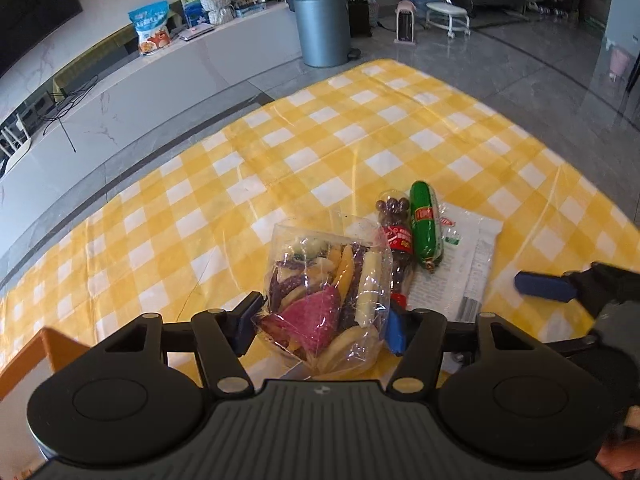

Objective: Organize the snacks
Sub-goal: 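Grasp the mixed vegetable-chip bag with the left tool and lift it, then grasp the white spicy-strip bag with the right tool while left holds the chip bag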

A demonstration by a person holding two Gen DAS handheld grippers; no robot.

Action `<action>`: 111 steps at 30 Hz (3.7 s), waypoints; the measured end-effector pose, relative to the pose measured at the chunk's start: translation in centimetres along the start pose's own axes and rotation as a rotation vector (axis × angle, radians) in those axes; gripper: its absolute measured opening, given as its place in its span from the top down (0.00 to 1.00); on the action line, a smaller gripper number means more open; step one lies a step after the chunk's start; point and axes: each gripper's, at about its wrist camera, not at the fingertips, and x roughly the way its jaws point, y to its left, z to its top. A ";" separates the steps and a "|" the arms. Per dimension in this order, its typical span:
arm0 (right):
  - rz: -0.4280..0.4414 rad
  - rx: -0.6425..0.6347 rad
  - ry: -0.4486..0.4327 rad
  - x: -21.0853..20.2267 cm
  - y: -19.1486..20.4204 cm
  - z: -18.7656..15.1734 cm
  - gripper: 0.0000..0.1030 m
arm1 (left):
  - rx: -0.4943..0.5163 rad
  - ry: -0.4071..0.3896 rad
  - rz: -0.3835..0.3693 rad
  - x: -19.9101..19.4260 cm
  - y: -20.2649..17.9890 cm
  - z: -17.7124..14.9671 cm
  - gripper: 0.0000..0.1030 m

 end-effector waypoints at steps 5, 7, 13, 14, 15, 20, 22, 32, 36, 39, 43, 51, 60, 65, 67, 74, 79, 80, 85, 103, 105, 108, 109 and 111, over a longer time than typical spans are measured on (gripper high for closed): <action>0.017 -0.074 -0.002 0.1 1.8 -0.7 0.15 | -0.071 -0.052 -0.010 -2.5 0.8 -0.7 0.32; -0.007 -0.132 -0.006 0.3 2.8 -1.2 0.11 | -0.111 -0.076 -0.023 -3.6 1.3 -1.2 0.32; -0.062 -0.212 -0.037 0.6 4.4 -1.9 0.16 | -0.205 -0.112 -0.062 -6.0 2.4 -2.8 0.32; -0.059 -0.216 -0.039 0.3 4.5 -1.9 0.26 | -0.217 -0.117 -0.069 -6.3 2.5 -3.2 0.32; -0.057 -0.218 -0.041 0.1 4.6 -1.9 0.31 | -0.225 -0.121 -0.075 -6.5 2.5 -3.4 0.32; -0.065 -0.226 -0.058 -0.6 4.7 -2.1 0.67 | -0.253 -0.138 -0.105 -7.4 2.0 -4.4 0.32; -0.067 -0.230 -0.061 -0.9 4.7 -2.2 0.87 | -0.259 -0.141 -0.115 -7.6 1.8 -4.8 0.32; 0.003 -0.192 -0.108 -4.9 2.7 -2.0 1.00 | -0.288 -0.160 -0.123 -9.4 1.3 -6.9 0.32; 0.047 -0.201 -0.137 -8.2 2.2 -3.0 1.00 | -0.298 -0.184 -0.155 -11.1 0.5 -8.3 0.32; 0.120 -0.162 -0.137 -11.1 1.5 -4.7 1.00 | -0.300 -0.190 -0.174 -12.3 -0.2 -9.7 0.32; 0.207 -0.123 -0.137 -15.0 1.1 -7.1 1.00 | -0.295 -0.194 -0.195 -13.9 -1.2 -11.7 0.32; 0.289 -0.059 -0.169 -20.2 1.4 -6.7 1.00 | -0.329 -0.191 -0.188 -15.9 -1.3 -14.3 0.32; 0.372 0.001 -0.064 -13.9 3.1 -3.4 0.95 | -0.398 -0.112 -0.172 -13.6 -0.1 -16.4 0.32; 0.360 -0.127 -0.076 -11.8 4.3 -2.9 0.70 | -0.431 -0.080 -0.153 -12.2 0.4 -17.1 0.32; 0.347 -0.224 -0.081 -11.2 4.7 -3.1 0.67 | -0.438 -0.069 -0.154 -11.7 0.5 -17.4 0.32; 0.378 -0.287 -0.083 -10.5 3.9 -3.1 0.34 | -0.464 -0.044 -0.160 -10.5 0.9 -17.7 0.32; 0.383 -0.208 -0.069 -9.5 3.6 -3.0 0.33 | -0.472 -0.038 -0.165 -10.4 1.0 -17.7 0.32; 0.373 -0.206 -0.065 -9.4 3.6 -2.9 0.33 | -0.474 -0.038 -0.166 -10.4 1.0 -17.7 0.32; 0.370 -0.172 -0.037 -9.6 4.2 -3.2 0.20 | -0.476 -0.033 -0.159 -10.1 1.0 -17.5 0.32; 0.209 0.263 0.143 -7.8 1.6 -6.6 0.09 | -0.501 -0.008 -0.175 -9.7 1.2 -17.8 0.32; 0.187 0.339 0.179 -7.1 1.0 -7.2 0.10 | -0.505 -0.009 -0.180 -9.8 1.4 -17.9 0.32; 0.135 0.370 0.151 -6.9 0.9 -6.9 0.08 | -0.505 -0.008 -0.180 -9.8 1.4 -17.8 0.32; 0.134 0.374 0.147 -6.6 0.9 -6.6 0.08 | -0.503 -0.007 -0.177 -9.7 1.4 -17.7 0.32; 0.121 0.365 0.141 -5.9 1.1 -5.7 0.08 | -0.511 -0.004 -0.171 -9.6 1.4 -17.5 0.32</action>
